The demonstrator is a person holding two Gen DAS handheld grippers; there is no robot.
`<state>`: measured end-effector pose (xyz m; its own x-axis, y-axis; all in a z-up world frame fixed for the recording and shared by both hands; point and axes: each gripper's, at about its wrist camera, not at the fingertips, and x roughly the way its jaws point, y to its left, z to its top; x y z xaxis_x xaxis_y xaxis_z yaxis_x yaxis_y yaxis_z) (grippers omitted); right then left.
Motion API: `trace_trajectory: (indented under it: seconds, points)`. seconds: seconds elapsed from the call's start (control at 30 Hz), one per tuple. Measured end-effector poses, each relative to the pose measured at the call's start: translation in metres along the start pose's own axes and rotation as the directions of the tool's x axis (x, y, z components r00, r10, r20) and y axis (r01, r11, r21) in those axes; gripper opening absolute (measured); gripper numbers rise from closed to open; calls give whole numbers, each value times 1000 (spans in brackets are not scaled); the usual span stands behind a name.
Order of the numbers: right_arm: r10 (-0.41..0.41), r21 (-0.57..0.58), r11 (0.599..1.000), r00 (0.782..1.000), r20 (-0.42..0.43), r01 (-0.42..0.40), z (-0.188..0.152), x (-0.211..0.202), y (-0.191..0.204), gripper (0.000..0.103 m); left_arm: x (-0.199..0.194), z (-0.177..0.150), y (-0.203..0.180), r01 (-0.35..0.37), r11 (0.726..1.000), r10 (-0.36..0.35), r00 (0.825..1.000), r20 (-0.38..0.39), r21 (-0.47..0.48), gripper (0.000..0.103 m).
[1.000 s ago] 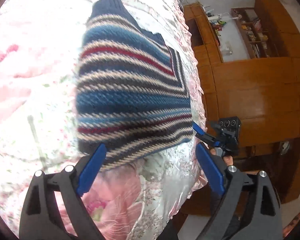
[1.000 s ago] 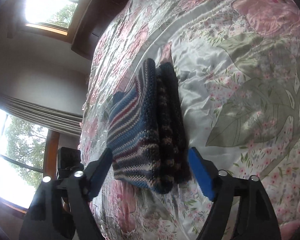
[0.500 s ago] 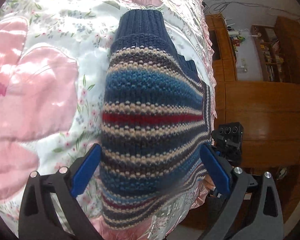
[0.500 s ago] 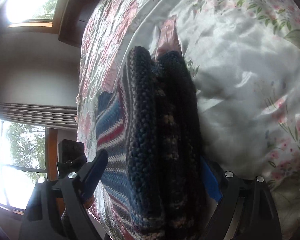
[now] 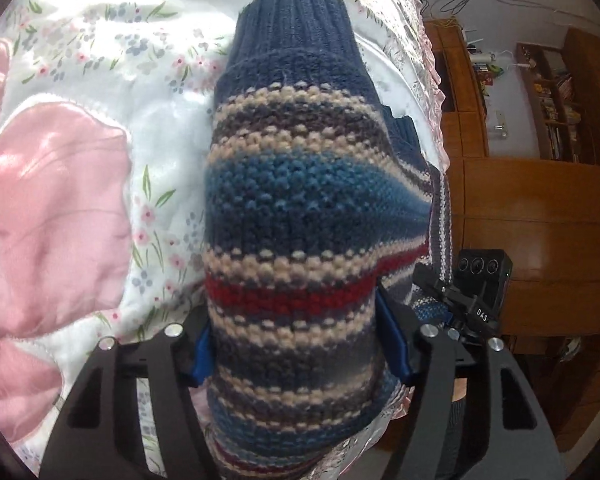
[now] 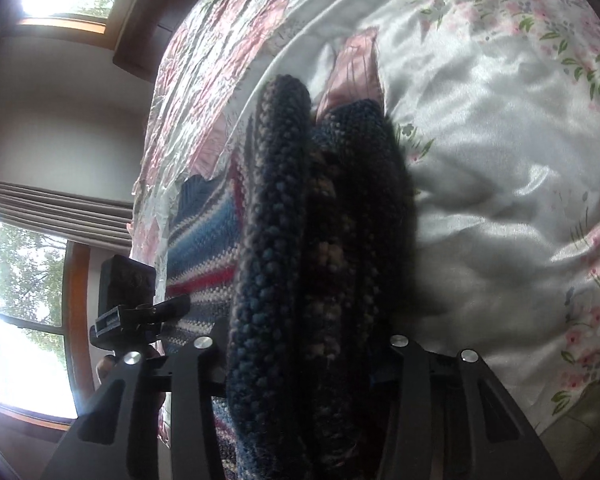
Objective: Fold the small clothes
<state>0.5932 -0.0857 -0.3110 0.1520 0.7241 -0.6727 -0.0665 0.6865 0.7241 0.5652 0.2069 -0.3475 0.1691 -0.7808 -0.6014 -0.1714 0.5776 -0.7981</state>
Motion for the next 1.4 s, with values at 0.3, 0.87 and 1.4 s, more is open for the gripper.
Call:
trace_trajectory:
  seconds: [0.3, 0.87, 1.4]
  points:
    - [41, -77, 996, 999, 33, -39, -34, -19, 65, 40, -63, -38, -29, -65, 994, 62, 998, 31, 90, 52]
    - [192, -212, 953, 973, -126, -216, -223, 133, 244, 40, -321, -225, 119, -152, 988, 143, 956, 257, 15, 52]
    - [98, -209, 967, 969, -229, -147, -242, 206, 252, 69, -363, -275, 219, -186, 973, 223, 916, 335, -140, 77]
